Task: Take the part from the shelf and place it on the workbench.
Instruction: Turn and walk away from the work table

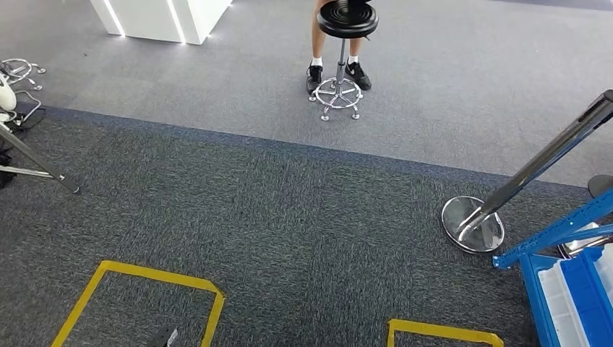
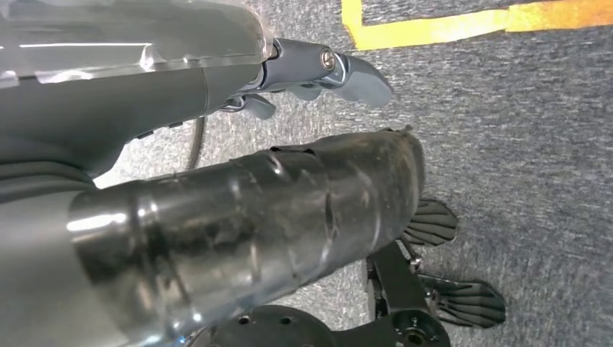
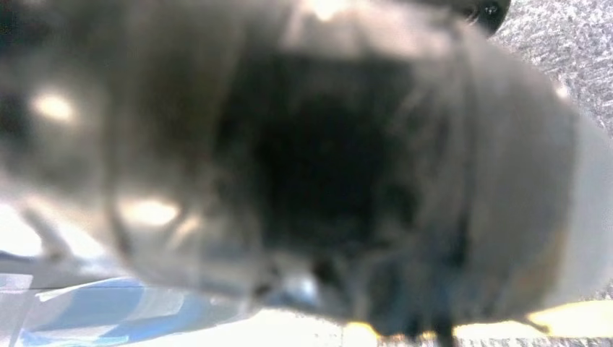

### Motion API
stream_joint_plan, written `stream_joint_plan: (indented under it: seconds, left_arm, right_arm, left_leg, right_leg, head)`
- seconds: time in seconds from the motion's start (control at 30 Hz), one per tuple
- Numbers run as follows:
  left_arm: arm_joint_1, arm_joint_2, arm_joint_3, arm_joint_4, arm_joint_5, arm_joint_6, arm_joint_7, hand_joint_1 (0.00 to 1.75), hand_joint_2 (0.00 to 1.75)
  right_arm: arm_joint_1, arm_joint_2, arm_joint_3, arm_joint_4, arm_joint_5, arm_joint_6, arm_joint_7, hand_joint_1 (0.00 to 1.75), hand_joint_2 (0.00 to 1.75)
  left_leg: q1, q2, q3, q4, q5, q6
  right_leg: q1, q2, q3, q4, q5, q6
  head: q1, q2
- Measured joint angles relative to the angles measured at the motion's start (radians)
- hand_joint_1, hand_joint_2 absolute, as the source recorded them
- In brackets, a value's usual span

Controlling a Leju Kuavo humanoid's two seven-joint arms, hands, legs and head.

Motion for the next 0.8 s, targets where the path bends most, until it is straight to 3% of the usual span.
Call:
stream_joint_plan:
  seconds: [0.07,0.1,0.17,0.23,0.27,0.3,0.37,0.43,0.47,0.57,0.63,0.73,0.77,0.8]
  left_arm:
    - [-0.001,0.0,0.002,0.0,0.004,-0.005,-0.021,0.0,0.0]
    - [-0.001,0.0,0.003,0.0,0.006,-0.007,-0.034,0.0,0.0]
    - [0.001,0.0,0.003,0.0,0.004,-0.01,-0.051,0.0,0.0]
    - [0.006,0.002,0.004,0.0,-0.004,-0.011,-0.059,0.0,0.0]
    - [0.008,0.004,0.004,0.0,-0.008,-0.011,-0.062,0.0,0.0]
    - [0.009,0.005,0.004,0.0,-0.01,-0.012,-0.066,0.0,0.0]
    - [0.008,0.006,0.004,0.0,-0.012,-0.014,-0.076,0.0,0.0]
    - [0.007,0.006,0.004,0.0,-0.013,-0.015,-0.09,0.0,0.0]
    - [0.007,0.006,0.004,0.0,-0.014,-0.014,-0.097,0.0,0.0]
    - [0.007,0.006,0.002,0.0,-0.028,0.008,-0.111,0.0,0.0]
    - [0.009,0.006,-0.003,0.0,-0.05,0.043,-0.131,0.0,0.0]
    - [0.014,0.007,-0.025,-0.002,-0.091,0.127,-0.179,0.0,0.0]
    - [0.017,0.007,-0.033,-0.002,-0.1,0.151,-0.189,0.0,0.0]
    - [0.018,0.007,-0.038,-0.003,-0.103,0.163,-0.192,0.0,0.0]
  right_arm:
    - [0.005,0.0,0.0,0.0,0.0,0.0,0.0,0.0,0.0]
    - [0.007,0.0,0.0,0.0,0.0,0.0,0.0,0.0,0.0]
    - [0.009,0.0,0.0,0.001,0.0,0.0,-0.001,0.0,0.0]
    - [0.009,0.0,0.0,0.001,0.001,-0.002,0.001,0.0,0.0]
    - [0.009,0.0,-0.001,0.001,0.0,-0.004,0.003,0.0,0.0]
    - [0.01,0.0,-0.001,0.001,-0.001,-0.005,0.004,0.0,0.0]
    - [0.014,-0.001,-0.002,0.001,-0.004,-0.004,0.006,0.0,0.0]
    - [0.014,-0.002,-0.005,0.001,-0.009,0.001,0.007,0.0,0.0]
    - [0.014,-0.004,-0.006,0.001,-0.011,0.006,0.007,0.0,0.0]
    - [0.015,-0.006,-0.007,0.001,-0.012,0.02,0.007,0.0,0.0]
    - [0.016,-0.005,-0.007,0.001,-0.013,0.019,0.005,0.0,0.0]
    - [0.016,0.004,-0.011,0.001,-0.019,-0.004,-0.005,0.0,0.0]
    - [0.016,0.008,-0.014,0.001,-0.021,-0.013,-0.008,0.0,0.0]
    - [0.017,0.011,-0.017,0.001,-0.023,-0.019,-0.01,0.0,0.0]
  left_leg:
    - [0.001,0.019,-0.01,-0.007,0.011,0.009]
    - [0.002,0.031,-0.015,-0.01,0.019,0.016]
    - [0.003,0.056,-0.027,-0.014,0.035,0.029]
    - [-0.001,0.077,-0.044,-0.012,0.046,0.032]
    - [-0.003,0.086,-0.053,-0.011,0.05,0.031]
    - [-0.003,0.093,-0.06,-0.009,0.054,0.029]
    - [-0.004,0.102,-0.069,-0.005,0.06,0.026]
    - [-0.005,0.109,-0.073,0.0,0.065,0.02]
    - [-0.006,0.113,-0.076,0.003,0.067,0.016]
    - [-0.005,0.122,-0.079,0.004,0.071,0.0]
    - [-0.003,0.104,-0.09,0.031,0.048,-0.008]
    - [0.001,0.068,-0.166,0.202,-0.047,-0.017]
    - [0.002,0.066,-0.189,0.255,-0.065,-0.02]
    - [0.004,0.065,-0.198,0.277,-0.063,-0.023]
  right_leg:
    - [-0.002,0.011,-0.007,-0.001,0.01,0.012]
    - [-0.002,0.001,-0.015,0.011,0.001,0.017]
    - [-0.004,-0.039,-0.048,0.092,-0.063,0.025]
    - [-0.007,-0.064,-0.091,0.22,-0.143,0.033]
    - [-0.009,-0.068,-0.098,0.263,-0.164,0.036]
    - [-0.011,-0.07,-0.085,0.27,-0.167,0.037]
    - [-0.01,-0.075,-0.001,0.172,-0.131,0.034]
    - [-0.004,-0.083,0.092,0.032,-0.1,0.022]
    - [0.001,-0.087,0.115,-0.008,-0.094,0.014]
    - [0.004,-0.082,0.121,-0.033,-0.086,-0.004]
    - [-0.001,-0.074,0.127,-0.051,-0.073,-0.017]
    - [-0.003,-0.06,0.12,-0.054,-0.064,-0.026]
    - [-0.003,-0.052,0.115,-0.048,-0.064,-0.027]
    - [-0.003,-0.042,0.11,-0.042,-0.064,-0.026]
  head:
    - [-0.001,0.0]
    - [0.0,0.0]
    - [0.004,0.0]
    - [0.006,0.0]
    - [0.006,0.0]
    - [0.006,0.0]
    - [0.006,0.0]
    - [0.006,0.0]
    - [0.006,0.0]
    - [0.005,0.0]
    - [0.004,0.0]
    - [0.002,0.0]
    - [0.002,0.0]
    - [0.002,0.0]
